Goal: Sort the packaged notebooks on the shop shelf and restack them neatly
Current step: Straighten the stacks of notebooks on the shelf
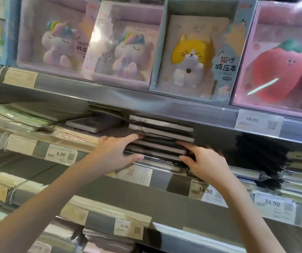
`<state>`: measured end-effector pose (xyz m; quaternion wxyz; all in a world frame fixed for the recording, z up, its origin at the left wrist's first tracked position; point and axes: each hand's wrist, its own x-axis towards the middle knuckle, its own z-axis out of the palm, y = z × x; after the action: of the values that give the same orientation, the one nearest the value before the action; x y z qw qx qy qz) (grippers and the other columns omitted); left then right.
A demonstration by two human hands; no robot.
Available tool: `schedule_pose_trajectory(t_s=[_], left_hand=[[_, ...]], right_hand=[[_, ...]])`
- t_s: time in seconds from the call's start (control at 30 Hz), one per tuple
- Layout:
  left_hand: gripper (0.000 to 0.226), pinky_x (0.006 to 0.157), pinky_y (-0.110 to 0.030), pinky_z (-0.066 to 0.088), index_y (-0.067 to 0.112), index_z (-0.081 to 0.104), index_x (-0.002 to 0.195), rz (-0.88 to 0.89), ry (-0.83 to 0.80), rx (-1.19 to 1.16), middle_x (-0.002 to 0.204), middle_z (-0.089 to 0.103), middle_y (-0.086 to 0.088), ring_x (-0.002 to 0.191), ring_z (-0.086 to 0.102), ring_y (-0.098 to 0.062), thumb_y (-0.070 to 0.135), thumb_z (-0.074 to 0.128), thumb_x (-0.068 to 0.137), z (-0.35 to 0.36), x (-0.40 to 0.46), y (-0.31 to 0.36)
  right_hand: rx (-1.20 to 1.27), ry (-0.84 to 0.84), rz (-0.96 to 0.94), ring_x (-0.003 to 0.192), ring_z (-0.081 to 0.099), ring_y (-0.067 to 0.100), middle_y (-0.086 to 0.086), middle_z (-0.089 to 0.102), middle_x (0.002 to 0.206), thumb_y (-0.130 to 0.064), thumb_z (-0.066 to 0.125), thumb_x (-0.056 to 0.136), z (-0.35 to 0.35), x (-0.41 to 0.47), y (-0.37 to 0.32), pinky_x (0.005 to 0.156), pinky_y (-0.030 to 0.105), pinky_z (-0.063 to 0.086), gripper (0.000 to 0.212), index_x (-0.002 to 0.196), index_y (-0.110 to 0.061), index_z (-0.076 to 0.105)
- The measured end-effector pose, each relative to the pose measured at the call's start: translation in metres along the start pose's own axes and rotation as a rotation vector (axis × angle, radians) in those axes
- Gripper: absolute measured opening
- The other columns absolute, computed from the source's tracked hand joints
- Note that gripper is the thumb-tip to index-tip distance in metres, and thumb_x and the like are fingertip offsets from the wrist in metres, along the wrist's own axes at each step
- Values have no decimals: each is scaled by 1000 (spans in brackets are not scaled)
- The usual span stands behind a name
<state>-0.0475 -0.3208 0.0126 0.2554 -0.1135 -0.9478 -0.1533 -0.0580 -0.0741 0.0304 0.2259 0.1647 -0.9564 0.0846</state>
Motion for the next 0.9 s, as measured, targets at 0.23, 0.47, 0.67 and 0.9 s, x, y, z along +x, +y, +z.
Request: schedule_pose_trajectory(t_s=[0.23, 0.47, 0.67, 0.9], left_hand=[[52, 98, -33, 36, 34, 48, 128, -48, 29, -26, 84, 57, 5, 106, 52, -24, 55, 55, 81, -5, 6, 5], [45, 86, -33, 39, 32, 54, 122, -19, 102, 12, 59, 39, 17, 69, 44, -18, 54, 55, 83, 0, 5, 9], [37, 60, -14, 38, 32, 63, 117, 41, 197, -49, 53, 58, 7, 44, 49, -7, 44, 62, 82, -5, -5, 10], [37, 54, -17, 44, 42, 52, 126, 30, 100, -40, 86, 72, 3, 46, 55, -9, 42, 54, 88, -9, -9, 3]], right_hand=[[38, -120, -86, 67, 49, 0, -12, 55, 82, -50, 46, 92, 0, 15, 1, 69, 21, 43, 57, 143, -41, 24], [21, -96, -77, 92, 57, 14, -10, 53, 76, -46, 44, 94, 0, 7, -4, 88, 29, 42, 51, 143, -37, 30], [-114, -42, -69, 65, 57, 12, -10, 51, 59, -54, 42, 92, -6, -2, -10, 77, 27, 44, 47, 132, -31, 48], [-187, 20, -101, 97, 61, 18, -7, 64, 71, -58, 41, 89, -12, -12, -14, 112, 37, 21, 48, 131, -34, 49]])
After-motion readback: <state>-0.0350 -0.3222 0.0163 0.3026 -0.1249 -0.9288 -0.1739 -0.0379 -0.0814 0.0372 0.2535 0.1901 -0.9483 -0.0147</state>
